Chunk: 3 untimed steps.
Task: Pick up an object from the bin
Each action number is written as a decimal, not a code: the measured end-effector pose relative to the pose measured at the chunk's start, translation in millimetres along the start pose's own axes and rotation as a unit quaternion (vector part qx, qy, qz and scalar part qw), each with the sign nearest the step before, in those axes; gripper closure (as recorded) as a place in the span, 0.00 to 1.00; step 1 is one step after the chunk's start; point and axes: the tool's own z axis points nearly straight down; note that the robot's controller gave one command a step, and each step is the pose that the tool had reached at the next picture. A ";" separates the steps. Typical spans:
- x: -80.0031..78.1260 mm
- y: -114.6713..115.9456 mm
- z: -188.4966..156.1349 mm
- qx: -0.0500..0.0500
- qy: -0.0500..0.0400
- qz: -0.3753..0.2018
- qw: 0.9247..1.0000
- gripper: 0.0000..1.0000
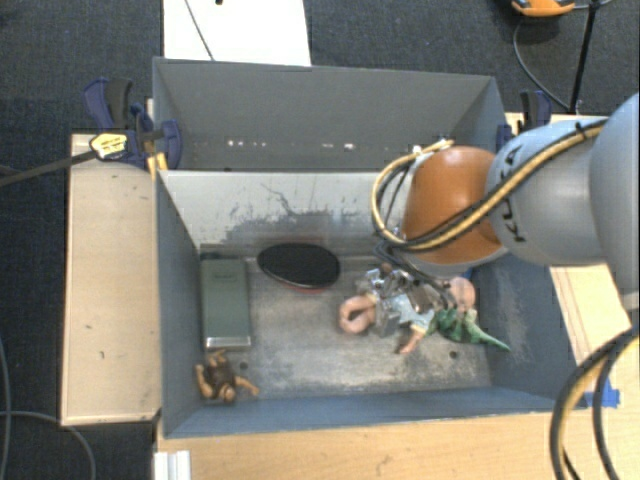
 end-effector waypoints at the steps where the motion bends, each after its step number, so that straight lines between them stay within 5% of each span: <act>1: 4.4 4.6 -39.3 0.000 0.005 -0.002 1.000 1.00; 2: 9.2 10.8 -65.7 0.002 -0.005 -0.007 1.000 1.00; 3: 13.7 16.1 -82.7 -0.001 0.006 -0.008 1.000 1.00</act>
Offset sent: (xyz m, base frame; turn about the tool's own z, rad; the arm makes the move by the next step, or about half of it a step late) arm -0.0362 0.0163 -0.0001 -0.0284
